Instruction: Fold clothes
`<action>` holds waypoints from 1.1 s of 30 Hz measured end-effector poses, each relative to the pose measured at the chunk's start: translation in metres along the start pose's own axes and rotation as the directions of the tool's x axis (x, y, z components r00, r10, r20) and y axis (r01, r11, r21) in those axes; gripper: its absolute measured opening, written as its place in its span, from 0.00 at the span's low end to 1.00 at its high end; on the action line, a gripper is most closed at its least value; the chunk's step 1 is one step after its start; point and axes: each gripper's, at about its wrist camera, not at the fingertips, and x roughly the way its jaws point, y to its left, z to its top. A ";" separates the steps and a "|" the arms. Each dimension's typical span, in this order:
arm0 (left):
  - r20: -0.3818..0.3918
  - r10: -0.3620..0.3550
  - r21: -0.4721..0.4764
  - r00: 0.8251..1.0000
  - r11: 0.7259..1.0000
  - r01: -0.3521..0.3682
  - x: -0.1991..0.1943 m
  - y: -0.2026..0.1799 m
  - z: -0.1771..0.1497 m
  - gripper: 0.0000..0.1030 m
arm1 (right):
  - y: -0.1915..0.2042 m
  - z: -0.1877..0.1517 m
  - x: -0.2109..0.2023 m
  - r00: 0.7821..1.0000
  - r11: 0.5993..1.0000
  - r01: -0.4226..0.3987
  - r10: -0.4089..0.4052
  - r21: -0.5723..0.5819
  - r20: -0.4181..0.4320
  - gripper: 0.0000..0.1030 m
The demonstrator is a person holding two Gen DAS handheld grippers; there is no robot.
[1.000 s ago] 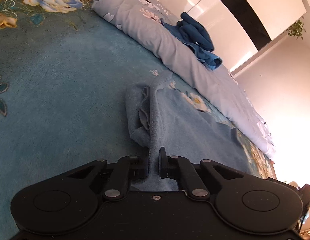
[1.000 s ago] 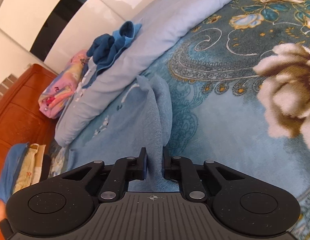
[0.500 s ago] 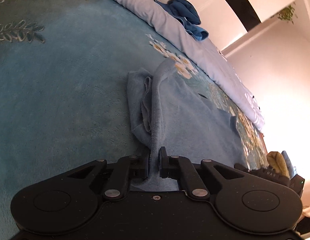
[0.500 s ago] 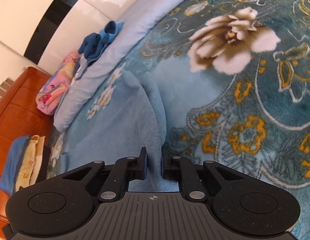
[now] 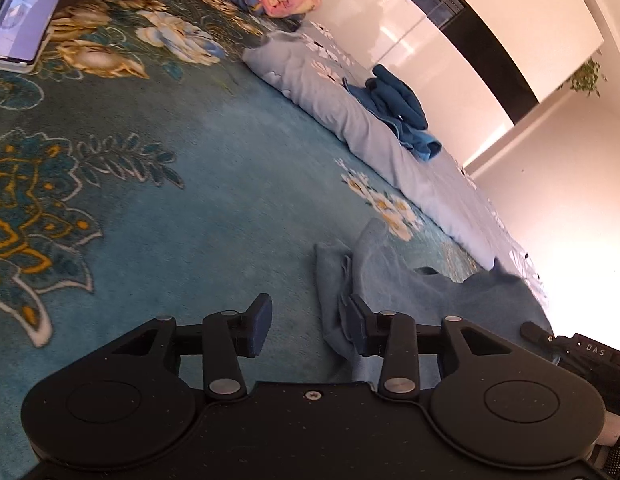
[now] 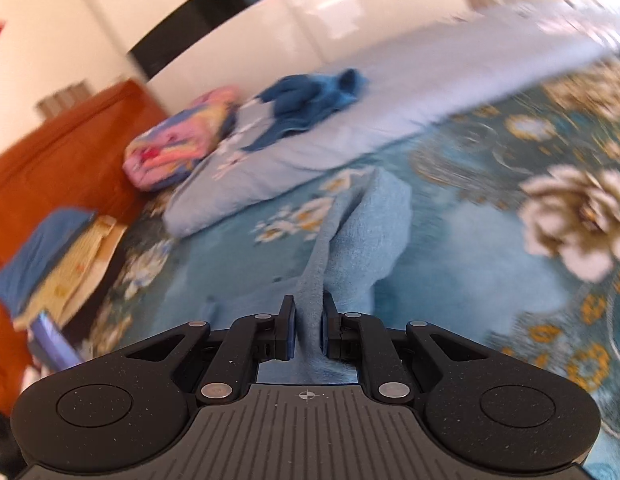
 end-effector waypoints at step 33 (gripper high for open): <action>-0.269 -0.187 0.105 0.945 0.969 0.222 0.041 -0.060 -0.031 0.55 | -0.009 -0.061 -0.013 0.997 0.998 0.031 -0.027 0.054 -0.075 0.41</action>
